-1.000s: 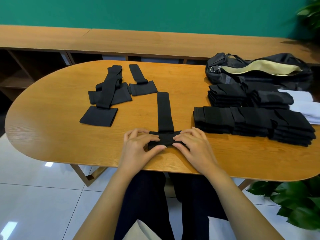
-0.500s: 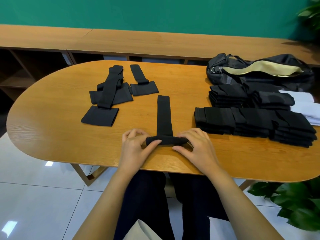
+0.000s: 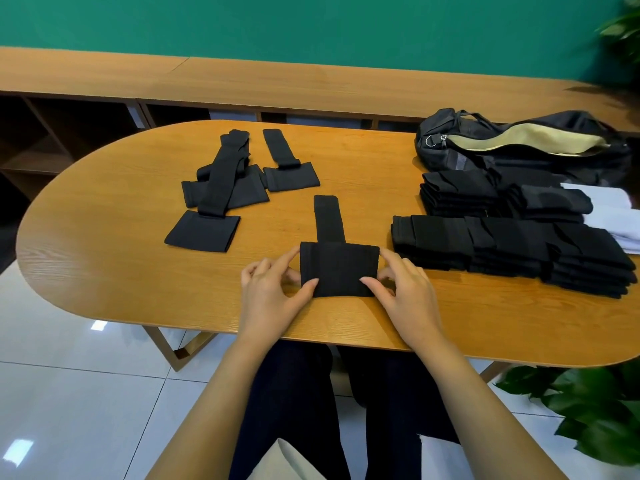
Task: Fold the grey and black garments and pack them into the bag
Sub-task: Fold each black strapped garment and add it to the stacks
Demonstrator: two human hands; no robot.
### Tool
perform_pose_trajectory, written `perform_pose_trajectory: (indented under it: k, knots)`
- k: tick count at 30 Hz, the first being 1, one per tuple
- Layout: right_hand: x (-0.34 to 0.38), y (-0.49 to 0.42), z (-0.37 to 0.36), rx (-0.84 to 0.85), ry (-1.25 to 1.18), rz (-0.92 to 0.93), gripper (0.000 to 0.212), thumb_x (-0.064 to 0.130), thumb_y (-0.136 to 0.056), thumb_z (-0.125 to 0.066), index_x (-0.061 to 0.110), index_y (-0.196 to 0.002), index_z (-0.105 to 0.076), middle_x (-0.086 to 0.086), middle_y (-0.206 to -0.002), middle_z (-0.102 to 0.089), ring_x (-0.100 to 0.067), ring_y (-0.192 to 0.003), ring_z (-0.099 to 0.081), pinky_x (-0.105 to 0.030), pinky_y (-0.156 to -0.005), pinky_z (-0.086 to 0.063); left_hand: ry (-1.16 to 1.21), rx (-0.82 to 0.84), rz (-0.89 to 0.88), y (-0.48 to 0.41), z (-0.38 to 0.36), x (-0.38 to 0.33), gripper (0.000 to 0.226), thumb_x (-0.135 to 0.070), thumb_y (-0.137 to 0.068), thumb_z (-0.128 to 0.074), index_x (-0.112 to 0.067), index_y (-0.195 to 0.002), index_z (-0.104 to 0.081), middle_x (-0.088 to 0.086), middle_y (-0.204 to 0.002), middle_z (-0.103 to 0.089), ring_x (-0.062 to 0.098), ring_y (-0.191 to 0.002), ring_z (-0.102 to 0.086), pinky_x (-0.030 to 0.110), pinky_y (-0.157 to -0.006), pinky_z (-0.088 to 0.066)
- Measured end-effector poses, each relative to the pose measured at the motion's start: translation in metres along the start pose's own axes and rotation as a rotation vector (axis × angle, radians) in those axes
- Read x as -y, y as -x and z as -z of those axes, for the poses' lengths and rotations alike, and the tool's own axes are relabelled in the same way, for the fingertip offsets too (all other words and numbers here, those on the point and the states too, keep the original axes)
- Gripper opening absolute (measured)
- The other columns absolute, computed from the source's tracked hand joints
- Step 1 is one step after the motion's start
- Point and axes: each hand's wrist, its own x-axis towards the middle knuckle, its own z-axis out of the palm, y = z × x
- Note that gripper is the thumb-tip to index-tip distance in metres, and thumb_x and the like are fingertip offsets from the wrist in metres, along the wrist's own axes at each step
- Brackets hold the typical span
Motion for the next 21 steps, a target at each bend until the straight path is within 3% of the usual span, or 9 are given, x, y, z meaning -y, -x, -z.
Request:
perform_pose_trajectory:
  k: [3, 5, 12, 15, 18, 21]
  knots:
    - [-0.0006, -0.0005, 0.0001, 0.009, 0.025, -0.001, 0.063, 0.043, -0.088, -0.063, 0.023, -0.144, -0.041, 0.013, -0.084, -0.059, -0.008, -0.085, -0.054, -0.022, -0.091, -0.032, -0.02, 0.008, -0.004, -0.0002, -0.0001, -0.0005, 0.069, -0.043, -0.081, -0.067, -0.026, -0.144, -0.043, -0.018, -0.074, -0.059, 0.005, -0.091, -0.054, 0.028, -0.1, -0.023]
    - [-0.0001, -0.0003, 0.0006, 0.009, 0.036, 0.011, 0.064, 0.039, -0.087, -0.067, 0.024, -0.144, -0.041, 0.013, -0.083, -0.058, -0.008, -0.083, -0.054, -0.023, -0.091, -0.036, -0.038, 0.01, 0.004, -0.0003, 0.0, -0.0005, 0.07, -0.043, -0.082, -0.068, -0.028, -0.145, -0.042, -0.018, -0.073, -0.059, 0.005, -0.092, -0.053, 0.027, -0.1, -0.021]
    - [0.0005, 0.0002, 0.0019, 0.008, 0.016, 0.082, 0.048, 0.03, -0.087, -0.069, 0.017, -0.131, -0.054, 0.012, -0.092, -0.05, -0.006, -0.085, -0.048, -0.027, -0.07, -0.051, -0.05, 0.016, 0.002, -0.0003, -0.0015, 0.0016, 0.055, -0.044, -0.081, -0.068, -0.033, -0.133, -0.053, -0.016, -0.075, -0.057, 0.003, -0.09, -0.049, 0.028, -0.097, -0.025]
    - [0.0019, 0.0004, 0.0014, 0.024, 0.044, 0.181, 0.034, 0.031, -0.092, -0.061, 0.017, -0.123, -0.061, 0.005, -0.108, -0.057, -0.009, -0.101, -0.05, -0.027, -0.08, -0.05, -0.069, 0.046, -0.082, -0.0007, -0.0016, 0.0042, 0.045, -0.053, -0.081, -0.061, -0.033, -0.122, -0.061, -0.018, -0.089, -0.056, 0.004, -0.096, -0.046, 0.031, -0.095, -0.029]
    - [0.0021, 0.0002, -0.0005, 0.11, 0.12, 0.238, 0.033, 0.037, -0.094, -0.057, 0.021, -0.122, -0.065, 0.006, -0.123, -0.06, -0.009, -0.118, -0.045, -0.029, -0.097, -0.04, -0.098, 0.1, -0.125, -0.0014, -0.0036, 0.0058, 0.05, -0.063, -0.08, -0.053, -0.033, -0.119, -0.063, -0.019, -0.112, -0.057, 0.001, -0.11, -0.041, 0.03, -0.097, -0.025]
    - [0.0014, -0.0011, -0.0023, 0.166, 0.151, 0.199, 0.035, 0.041, -0.095, -0.055, 0.024, -0.125, -0.064, 0.009, -0.128, -0.061, -0.009, -0.126, -0.043, -0.029, -0.101, -0.032, -0.103, 0.152, -0.137, -0.0021, -0.0032, 0.0038, 0.054, -0.065, -0.077, -0.058, -0.032, -0.12, -0.064, -0.021, -0.124, -0.054, -0.001, -0.119, -0.036, 0.029, -0.1, -0.02]
